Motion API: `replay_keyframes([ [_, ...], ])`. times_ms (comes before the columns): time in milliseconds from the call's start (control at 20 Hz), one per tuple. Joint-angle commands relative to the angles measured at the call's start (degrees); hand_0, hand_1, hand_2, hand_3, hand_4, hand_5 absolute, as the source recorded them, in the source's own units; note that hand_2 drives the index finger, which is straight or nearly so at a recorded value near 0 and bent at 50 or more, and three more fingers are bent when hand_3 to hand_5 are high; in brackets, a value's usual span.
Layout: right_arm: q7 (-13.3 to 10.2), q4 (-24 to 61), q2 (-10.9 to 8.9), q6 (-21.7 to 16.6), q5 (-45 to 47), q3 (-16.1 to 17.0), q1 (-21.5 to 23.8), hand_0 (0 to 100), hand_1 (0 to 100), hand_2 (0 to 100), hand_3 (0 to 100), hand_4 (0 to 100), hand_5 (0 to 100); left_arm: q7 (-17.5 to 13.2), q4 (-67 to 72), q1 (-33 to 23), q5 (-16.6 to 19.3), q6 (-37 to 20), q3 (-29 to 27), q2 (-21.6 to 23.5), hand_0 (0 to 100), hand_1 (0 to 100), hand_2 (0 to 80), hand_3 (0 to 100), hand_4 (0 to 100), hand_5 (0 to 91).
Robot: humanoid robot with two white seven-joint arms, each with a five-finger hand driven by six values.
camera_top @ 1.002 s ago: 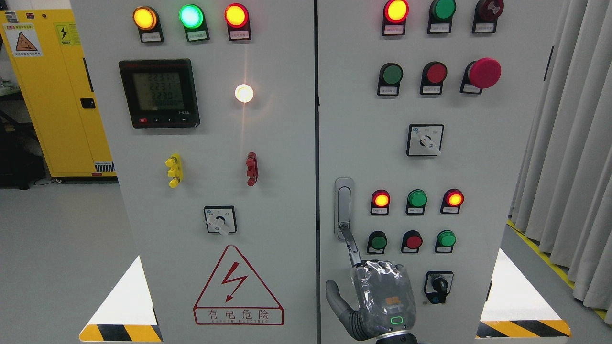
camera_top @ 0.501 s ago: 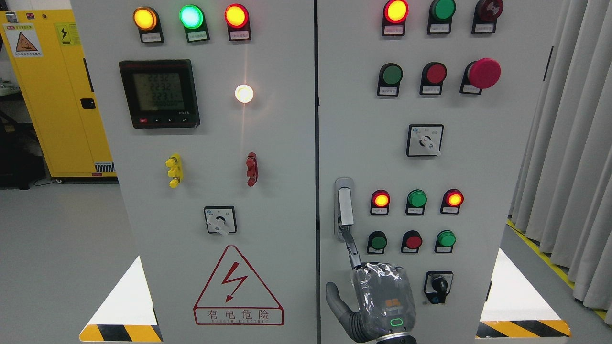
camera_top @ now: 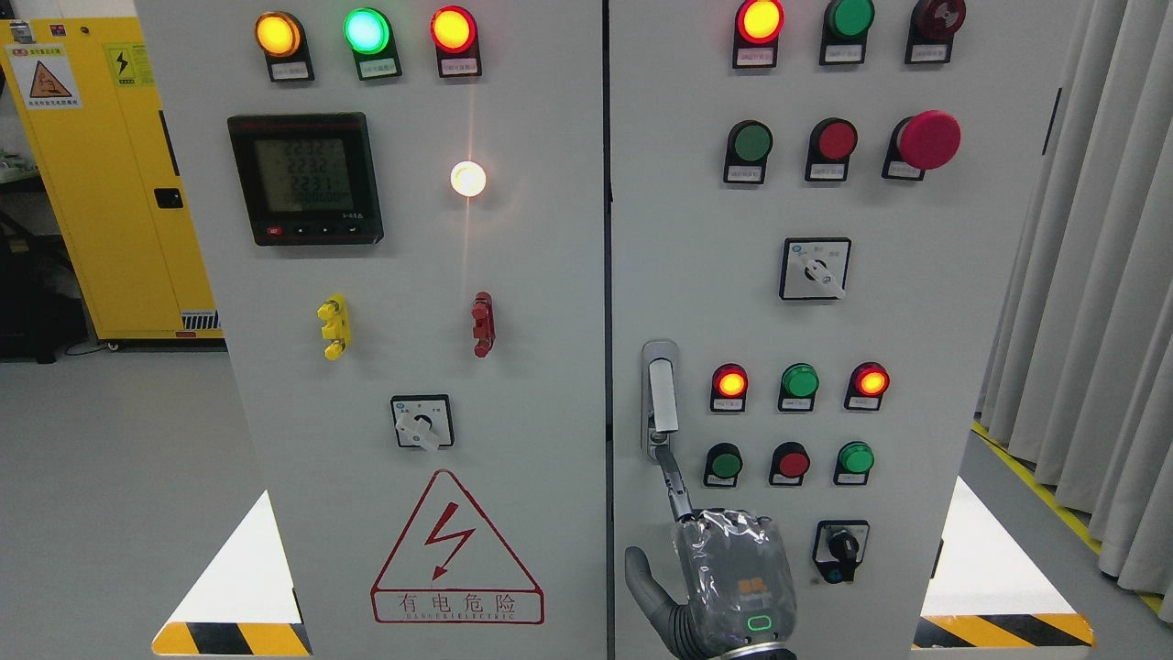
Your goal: Release door handle
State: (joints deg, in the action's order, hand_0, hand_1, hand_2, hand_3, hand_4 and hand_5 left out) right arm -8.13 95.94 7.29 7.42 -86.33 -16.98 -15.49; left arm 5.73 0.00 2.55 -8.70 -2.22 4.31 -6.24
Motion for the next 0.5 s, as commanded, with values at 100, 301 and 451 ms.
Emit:
replay_keyframes([
  [100, -1.45, 1.35, -0.09, -0.39, 0.02, -0.33, 0.11, 48, 40, 0, 100, 100, 100, -0.02, -0.70, 0.00, 0.00, 0.02, 0.00, 0.00, 12, 56, 0.0, 0, 0, 0.0],
  [301, -1.45, 2.84, -0.26, -0.48, 0.02, -0.95, 0.20, 49, 40, 0, 100, 100, 100, -0.02, -0.70, 0.00, 0.00, 0.02, 0.00, 0.00, 12, 56, 0.0, 0, 0, 0.0],
  [451, -1.63, 3.72, -0.44, -0.56, 0.11, -1.04, 0.20, 49, 40, 1, 100, 100, 100, -0.02, -0.70, 0.00, 0.00, 0.02, 0.00, 0.00, 12, 56, 0.0, 0, 0, 0.0],
])
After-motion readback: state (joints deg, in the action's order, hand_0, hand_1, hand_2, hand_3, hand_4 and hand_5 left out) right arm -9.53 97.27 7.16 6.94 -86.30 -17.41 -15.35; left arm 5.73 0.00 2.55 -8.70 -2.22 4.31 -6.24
